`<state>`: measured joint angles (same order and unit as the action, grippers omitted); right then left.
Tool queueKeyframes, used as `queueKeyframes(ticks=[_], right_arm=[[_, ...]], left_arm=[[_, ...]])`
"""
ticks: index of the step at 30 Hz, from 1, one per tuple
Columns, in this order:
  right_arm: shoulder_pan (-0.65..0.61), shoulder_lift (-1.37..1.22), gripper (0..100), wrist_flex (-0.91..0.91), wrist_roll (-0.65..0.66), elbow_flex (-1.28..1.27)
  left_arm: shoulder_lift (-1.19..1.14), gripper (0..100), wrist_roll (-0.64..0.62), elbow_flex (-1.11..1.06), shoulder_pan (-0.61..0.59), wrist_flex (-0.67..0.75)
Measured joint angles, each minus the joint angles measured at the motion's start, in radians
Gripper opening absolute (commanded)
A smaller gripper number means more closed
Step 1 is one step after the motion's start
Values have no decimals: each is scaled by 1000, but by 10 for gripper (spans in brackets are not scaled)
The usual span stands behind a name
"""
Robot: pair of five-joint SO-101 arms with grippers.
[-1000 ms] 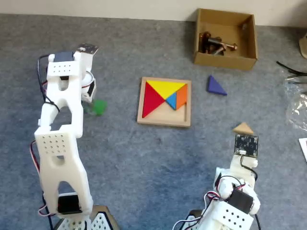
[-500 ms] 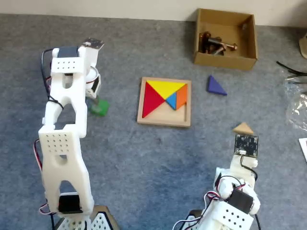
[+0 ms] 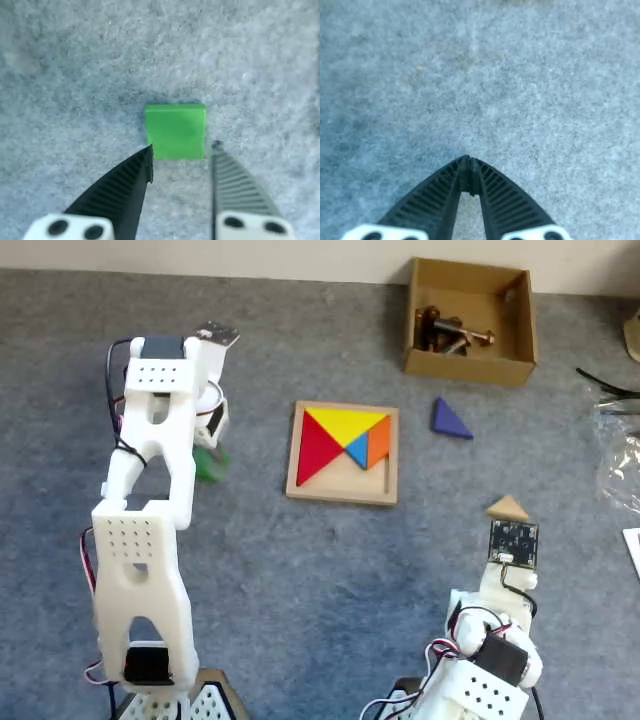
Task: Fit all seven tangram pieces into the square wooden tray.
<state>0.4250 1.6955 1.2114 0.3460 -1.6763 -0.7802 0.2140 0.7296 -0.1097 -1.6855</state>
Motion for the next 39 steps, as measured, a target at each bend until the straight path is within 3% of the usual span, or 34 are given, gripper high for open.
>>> queueKeyframes(ticks=[23, 39], right_arm=[[0, 0, 5, 0, 0, 0], [0, 0, 5, 0, 0, 0]], left_arm=[[-60, 262, 0, -46, -2, 54], [-126, 262, -2, 123, -3, 18]])
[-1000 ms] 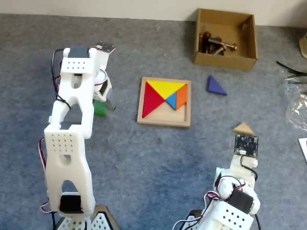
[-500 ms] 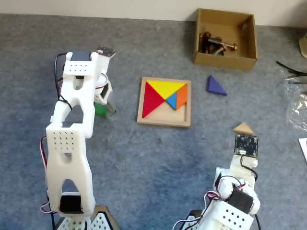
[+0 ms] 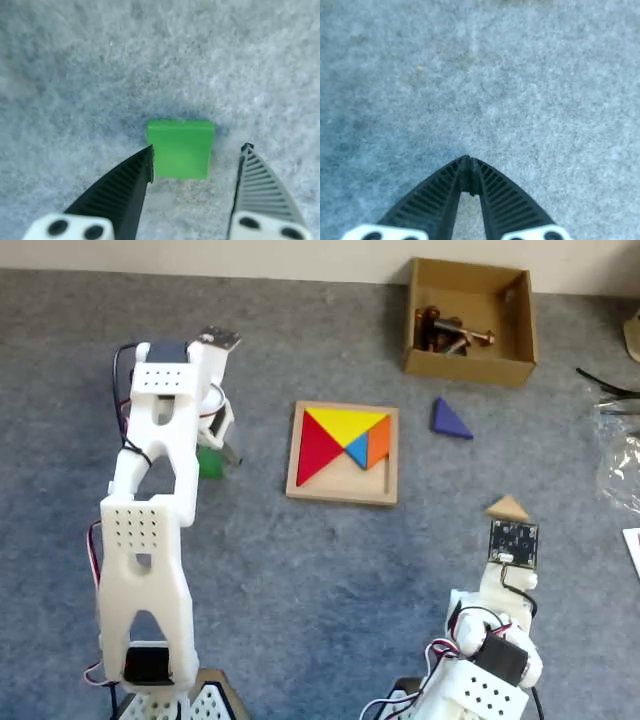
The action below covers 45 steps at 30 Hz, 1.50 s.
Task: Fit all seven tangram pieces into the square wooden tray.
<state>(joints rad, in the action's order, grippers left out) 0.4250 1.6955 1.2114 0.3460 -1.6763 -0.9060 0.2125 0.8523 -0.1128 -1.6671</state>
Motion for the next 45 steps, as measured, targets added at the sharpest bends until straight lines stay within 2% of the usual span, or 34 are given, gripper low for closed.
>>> queueKeyframes(ticks=[30, 35, 43, 45], right_arm=[[0, 0, 5, 0, 0, 0], [0, 0, 5, 0, 0, 0], [0, 0, 5, 0, 0, 0], [0, 0, 5, 0, 0, 0]], left_arm=[[-84, 262, 0, 46, -34, -25], [-84, 198, 2, 46, -34, -17], [-84, 185, 2, 46, -31, 6], [-84, 146, 2, 46, -31, 6]])
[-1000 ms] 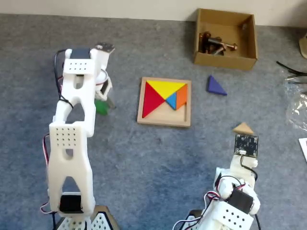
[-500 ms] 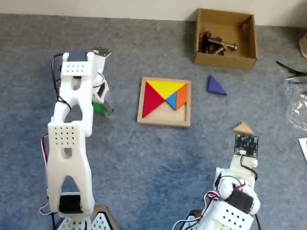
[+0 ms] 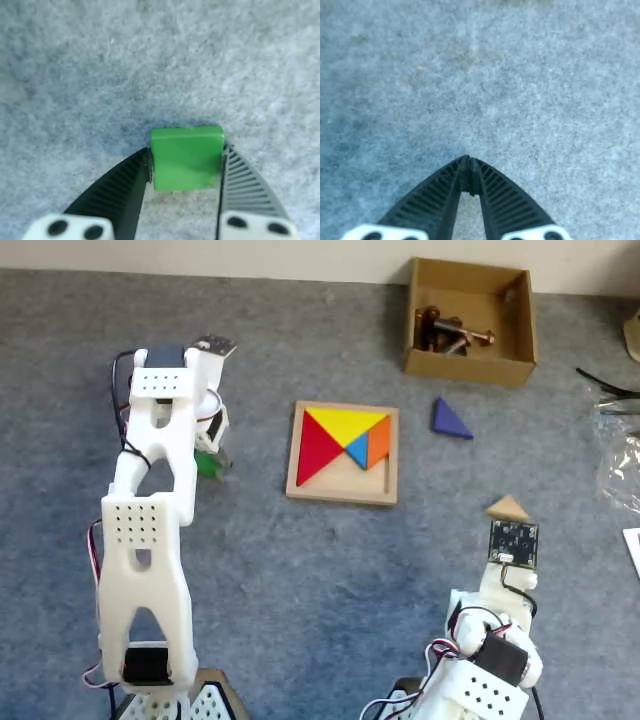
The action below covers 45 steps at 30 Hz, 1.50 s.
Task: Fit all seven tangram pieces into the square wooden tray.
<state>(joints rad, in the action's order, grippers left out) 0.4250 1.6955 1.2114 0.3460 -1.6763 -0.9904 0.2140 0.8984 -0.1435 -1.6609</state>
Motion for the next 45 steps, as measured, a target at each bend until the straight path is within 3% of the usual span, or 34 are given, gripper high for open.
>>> queueKeyframes(ticks=[6, 24, 40, 45], right_arm=[[0, 0, 5, 0, 0, 0], [0, 0, 5, 0, 0, 0], [0, 0, 5, 0, 0, 0], [0, 0, 5, 0, 0, 0]], left_arm=[[0, 3, -2, 0, 0, -23], [0, 5, 0, 43, 15, -49], [0, 5, 3, 118, 153, -75], [0, 5, 80, 118, 193, -75]])
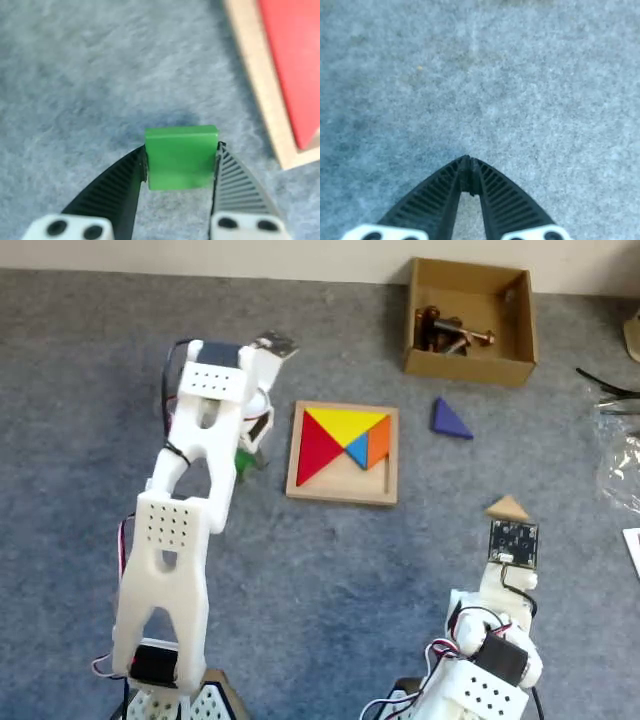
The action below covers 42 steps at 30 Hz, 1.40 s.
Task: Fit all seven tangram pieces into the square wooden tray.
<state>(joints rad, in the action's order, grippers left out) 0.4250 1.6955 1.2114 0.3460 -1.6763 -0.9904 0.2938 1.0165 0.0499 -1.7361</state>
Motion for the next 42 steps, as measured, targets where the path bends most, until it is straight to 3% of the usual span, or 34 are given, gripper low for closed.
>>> queueKeyframes(ticks=[29, 34, 42], right_arm=[[0, 0, 5, 0, 0, 0], [0, 0, 5, 0, 0, 0], [0, 0, 5, 0, 0, 0]], left_arm=[[84, 5, 71, 2, 288, -3], [84, 5, 71, 2, 319, 51], [23, 5, -46, 2, 334, 141]])
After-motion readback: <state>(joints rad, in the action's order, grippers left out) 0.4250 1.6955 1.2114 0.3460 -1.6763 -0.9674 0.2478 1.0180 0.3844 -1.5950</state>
